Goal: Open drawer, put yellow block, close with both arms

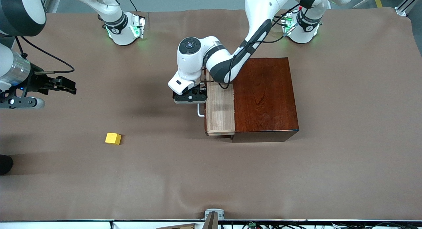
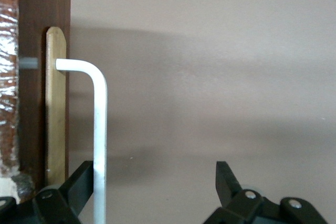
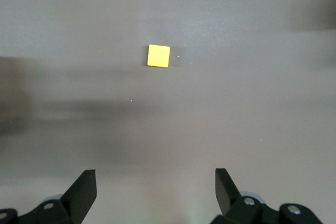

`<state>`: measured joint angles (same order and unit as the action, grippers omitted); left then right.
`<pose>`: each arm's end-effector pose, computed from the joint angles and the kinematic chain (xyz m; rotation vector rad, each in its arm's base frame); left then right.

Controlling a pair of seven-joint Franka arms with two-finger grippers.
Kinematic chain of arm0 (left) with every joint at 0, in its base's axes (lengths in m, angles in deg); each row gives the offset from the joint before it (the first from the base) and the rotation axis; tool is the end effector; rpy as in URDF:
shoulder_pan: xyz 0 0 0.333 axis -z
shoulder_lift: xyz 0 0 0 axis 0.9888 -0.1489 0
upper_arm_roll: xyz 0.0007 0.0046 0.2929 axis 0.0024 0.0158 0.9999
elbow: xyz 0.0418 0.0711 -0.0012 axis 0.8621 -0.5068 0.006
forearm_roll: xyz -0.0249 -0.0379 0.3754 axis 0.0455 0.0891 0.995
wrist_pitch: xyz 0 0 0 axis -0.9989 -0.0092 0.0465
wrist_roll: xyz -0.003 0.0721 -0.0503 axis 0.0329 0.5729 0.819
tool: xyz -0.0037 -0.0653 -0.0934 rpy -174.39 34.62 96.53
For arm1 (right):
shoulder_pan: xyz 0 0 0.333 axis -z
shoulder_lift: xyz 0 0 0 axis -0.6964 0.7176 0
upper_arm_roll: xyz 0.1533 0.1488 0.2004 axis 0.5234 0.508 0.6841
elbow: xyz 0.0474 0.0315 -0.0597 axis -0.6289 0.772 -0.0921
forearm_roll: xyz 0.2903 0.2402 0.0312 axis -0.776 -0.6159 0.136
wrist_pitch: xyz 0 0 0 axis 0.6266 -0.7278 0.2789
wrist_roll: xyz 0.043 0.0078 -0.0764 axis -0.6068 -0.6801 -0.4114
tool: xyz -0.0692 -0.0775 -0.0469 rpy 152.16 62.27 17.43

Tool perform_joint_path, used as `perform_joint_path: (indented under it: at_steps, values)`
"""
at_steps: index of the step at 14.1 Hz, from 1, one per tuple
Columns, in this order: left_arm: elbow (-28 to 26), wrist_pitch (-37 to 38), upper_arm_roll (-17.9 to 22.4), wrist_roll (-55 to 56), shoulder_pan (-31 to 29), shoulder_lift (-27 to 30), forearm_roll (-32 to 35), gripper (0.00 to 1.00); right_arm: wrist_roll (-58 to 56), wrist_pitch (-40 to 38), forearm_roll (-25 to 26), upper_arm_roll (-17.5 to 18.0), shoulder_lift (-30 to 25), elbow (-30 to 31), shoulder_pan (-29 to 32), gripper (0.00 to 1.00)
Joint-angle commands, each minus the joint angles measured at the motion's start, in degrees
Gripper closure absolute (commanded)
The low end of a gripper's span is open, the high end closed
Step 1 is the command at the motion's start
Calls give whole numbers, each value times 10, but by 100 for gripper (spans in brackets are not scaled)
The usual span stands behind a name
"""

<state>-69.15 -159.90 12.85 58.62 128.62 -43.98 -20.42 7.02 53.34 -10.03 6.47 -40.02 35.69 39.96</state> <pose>0.4376 -0.5931 0.2860 2.9822 0.0784 0.2191 0.5630 0.0319 0.5485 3.1106 0.0111 -0.1856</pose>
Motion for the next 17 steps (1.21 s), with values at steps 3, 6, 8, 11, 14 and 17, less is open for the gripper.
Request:
perform_joint_path:
  at_steps: [3,6,8,11,14,17]
  values:
    - [21,-41,-7,19,10,-16,-9,0,5,12,-5,0,0,-4,0,0]
    - [21,-47,-7,19,11,-16,-9,0,6,23,-5,0,28,-4,0,0]
    - [21,-55,-7,19,11,-17,-9,0,6,41,-5,0,55,-4,0,0]
    - [25,-61,-11,19,11,-16,-9,0,6,88,-5,0,93,-3,-7,0]
    - [27,-49,-11,20,5,2,-9,0,6,124,-5,1,123,0,-7,0]
    - [34,26,-5,20,-9,47,-25,0,6,138,-5,1,132,0,-17,0]
